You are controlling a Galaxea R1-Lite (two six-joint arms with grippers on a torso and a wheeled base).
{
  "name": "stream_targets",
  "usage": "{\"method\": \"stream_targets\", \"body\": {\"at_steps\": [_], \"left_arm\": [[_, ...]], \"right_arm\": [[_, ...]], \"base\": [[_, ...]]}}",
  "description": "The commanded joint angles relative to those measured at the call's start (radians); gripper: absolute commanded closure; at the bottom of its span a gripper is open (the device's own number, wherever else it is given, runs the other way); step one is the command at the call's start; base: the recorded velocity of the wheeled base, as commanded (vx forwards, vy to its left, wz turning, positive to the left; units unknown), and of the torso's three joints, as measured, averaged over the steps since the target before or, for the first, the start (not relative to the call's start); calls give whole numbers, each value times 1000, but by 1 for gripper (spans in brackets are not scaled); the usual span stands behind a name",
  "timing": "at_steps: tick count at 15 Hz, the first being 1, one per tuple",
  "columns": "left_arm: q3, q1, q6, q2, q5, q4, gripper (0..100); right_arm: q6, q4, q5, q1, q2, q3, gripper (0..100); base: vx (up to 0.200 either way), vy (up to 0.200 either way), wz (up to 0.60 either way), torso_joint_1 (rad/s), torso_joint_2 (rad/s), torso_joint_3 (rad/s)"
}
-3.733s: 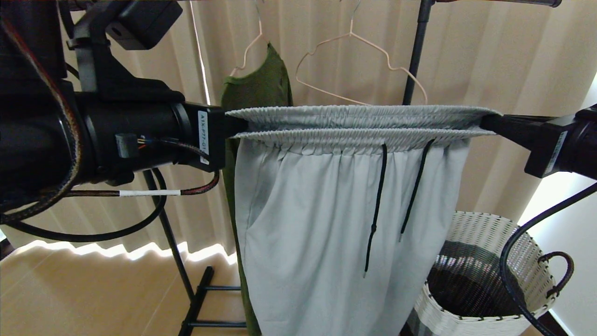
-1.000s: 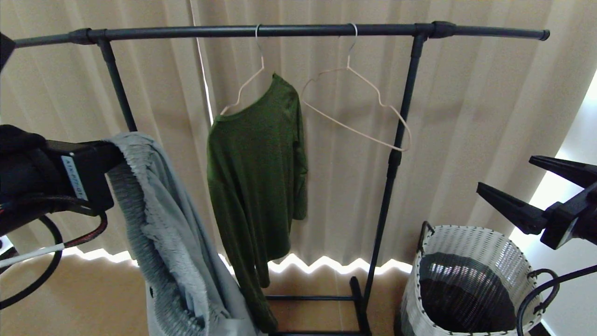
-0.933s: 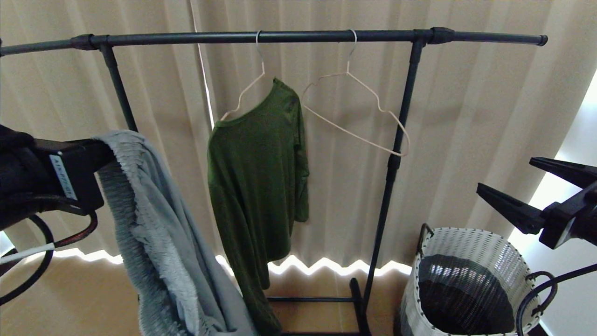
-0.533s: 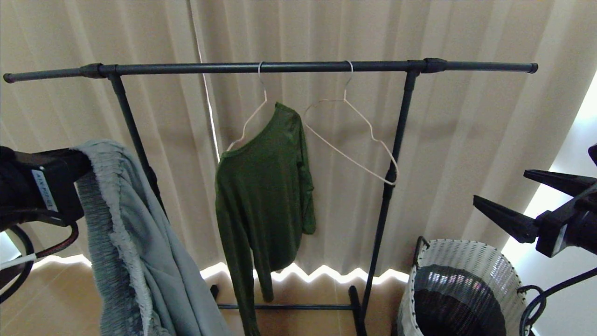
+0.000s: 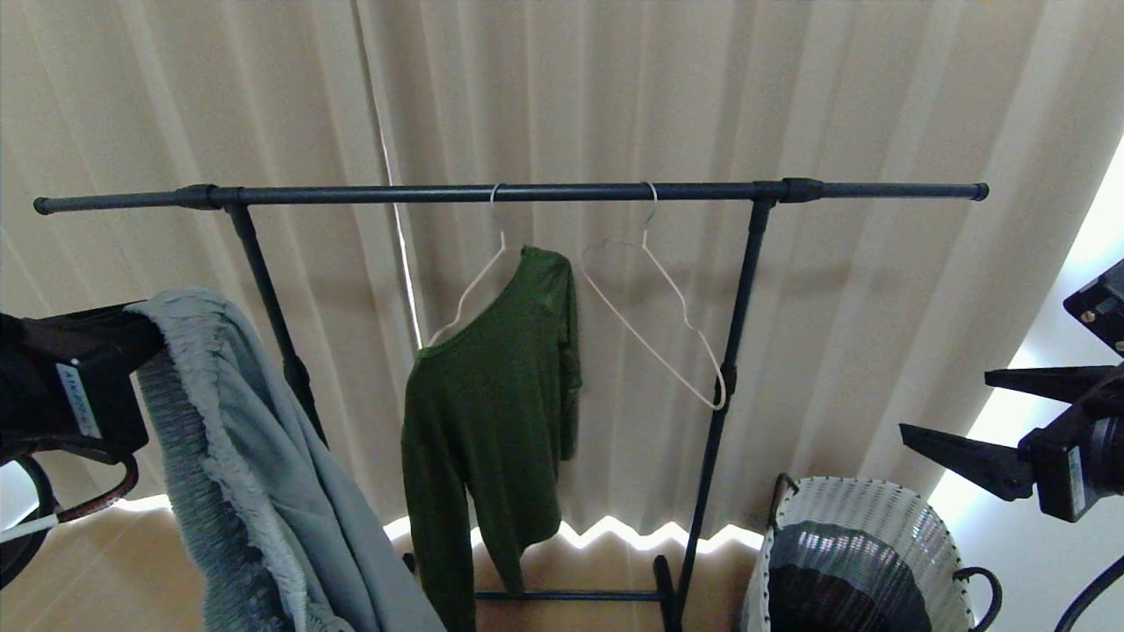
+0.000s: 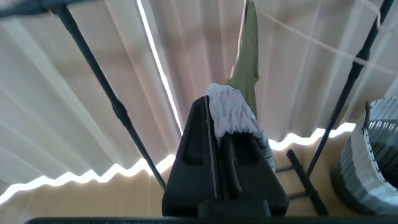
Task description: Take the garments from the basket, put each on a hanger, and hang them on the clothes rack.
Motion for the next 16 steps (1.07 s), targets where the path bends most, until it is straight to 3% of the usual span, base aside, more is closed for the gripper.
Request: {"method": "stream_targets", "body": {"at_steps": [1, 4, 8, 16], "left_arm": [[28, 0, 16, -2, 0, -12, 100], [71, 0, 23, -4, 0, -95, 100], [71, 0, 28, 7, -1, -106, 100], [70, 0, 25, 22, -1, -108, 100]], "right_arm": [[1, 43, -11, 2, -2, -45, 0], [1, 44, -28, 5, -2, -37, 0], [1, 40, -32, 7, -2, -39, 0], [1, 35, -34, 7, -4, -40, 0]], "base": [[0, 0, 0, 110, -256, -149], [0, 0, 0, 36, -81, -42], [0, 0, 0, 0, 0, 0], [200, 0, 0, 4, -2, -1]]}}
